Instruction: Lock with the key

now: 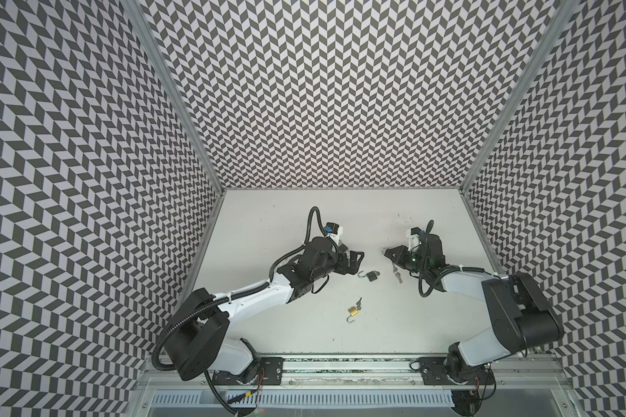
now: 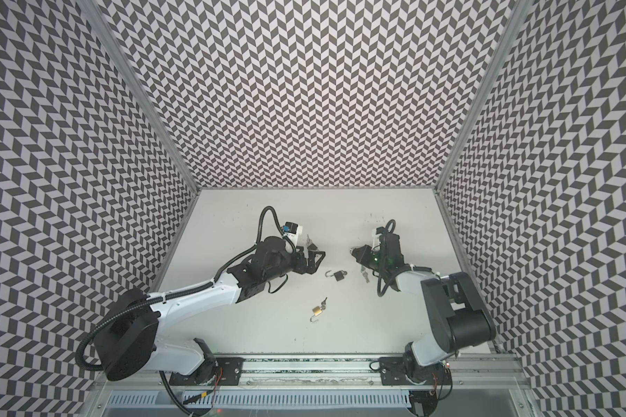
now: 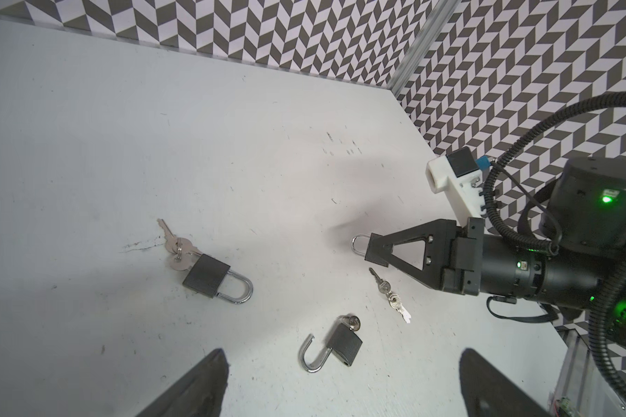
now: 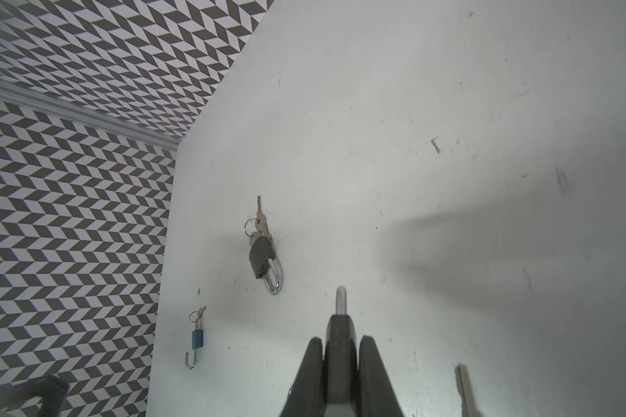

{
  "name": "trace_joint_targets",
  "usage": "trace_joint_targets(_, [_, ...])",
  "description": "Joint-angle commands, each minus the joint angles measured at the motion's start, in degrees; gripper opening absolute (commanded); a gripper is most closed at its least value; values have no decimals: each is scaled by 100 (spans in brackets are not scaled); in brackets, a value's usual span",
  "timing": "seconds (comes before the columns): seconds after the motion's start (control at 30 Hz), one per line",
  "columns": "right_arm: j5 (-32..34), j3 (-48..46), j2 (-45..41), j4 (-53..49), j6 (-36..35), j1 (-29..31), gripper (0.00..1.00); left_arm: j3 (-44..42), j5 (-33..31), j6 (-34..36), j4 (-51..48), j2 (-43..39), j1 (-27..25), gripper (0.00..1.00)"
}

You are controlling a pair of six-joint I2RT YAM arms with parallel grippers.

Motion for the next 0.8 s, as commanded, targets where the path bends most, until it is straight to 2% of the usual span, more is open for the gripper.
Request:
trace_joint_targets(0.0, [-45,226,304,679,123,-21,0,-47,-205,148,422,59,70,100])
trace_joint_targets(0.53, [319,560,1167,1374,520,-37,0,-226,14,74,572,-3,212,100])
trace_joint_targets(0.77, [178,512,1383,1598,610,-133,4,-311,15,47,594,-136,238,100])
